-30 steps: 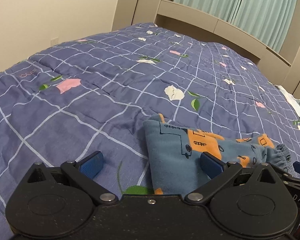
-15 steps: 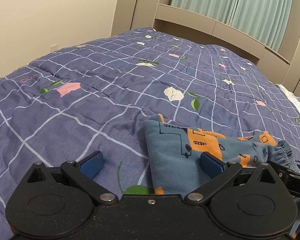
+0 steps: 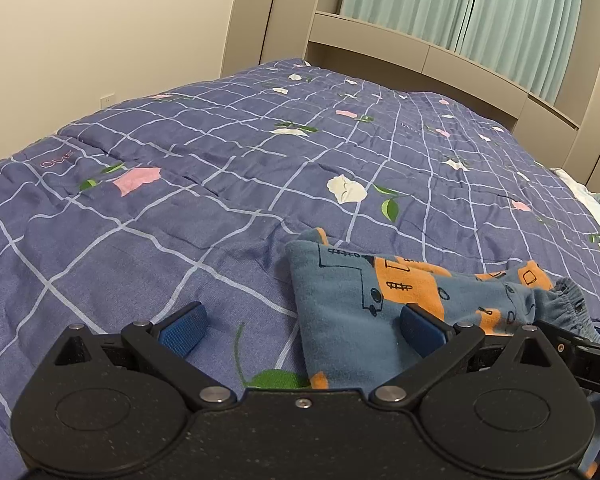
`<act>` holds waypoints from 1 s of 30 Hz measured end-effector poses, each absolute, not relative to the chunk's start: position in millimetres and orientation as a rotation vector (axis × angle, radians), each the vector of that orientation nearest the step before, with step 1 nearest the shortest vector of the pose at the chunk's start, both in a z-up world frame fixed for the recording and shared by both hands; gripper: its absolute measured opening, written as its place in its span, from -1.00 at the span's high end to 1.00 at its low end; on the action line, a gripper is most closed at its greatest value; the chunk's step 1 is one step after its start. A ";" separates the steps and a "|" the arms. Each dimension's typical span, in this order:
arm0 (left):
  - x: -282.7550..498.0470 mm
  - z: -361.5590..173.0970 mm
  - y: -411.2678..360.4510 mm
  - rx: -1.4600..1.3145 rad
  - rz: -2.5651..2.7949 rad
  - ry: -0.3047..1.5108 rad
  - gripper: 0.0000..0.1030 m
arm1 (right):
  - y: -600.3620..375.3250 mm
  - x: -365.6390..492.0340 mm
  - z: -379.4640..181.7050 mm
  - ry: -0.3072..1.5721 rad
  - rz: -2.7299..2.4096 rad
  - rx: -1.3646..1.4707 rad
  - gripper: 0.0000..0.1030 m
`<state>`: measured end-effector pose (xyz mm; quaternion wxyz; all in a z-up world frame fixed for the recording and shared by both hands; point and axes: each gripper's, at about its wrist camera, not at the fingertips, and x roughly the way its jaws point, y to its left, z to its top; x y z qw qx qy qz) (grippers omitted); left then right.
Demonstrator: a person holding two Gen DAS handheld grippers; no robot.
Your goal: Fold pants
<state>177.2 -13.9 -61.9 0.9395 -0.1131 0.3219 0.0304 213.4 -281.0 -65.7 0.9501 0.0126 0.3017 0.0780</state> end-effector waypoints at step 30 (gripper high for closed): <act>151.8 -48.7 -28.9 -0.266 0.009 0.821 -0.99 | -284.4 216.0 -66.9 0.633 0.173 0.066 -1.00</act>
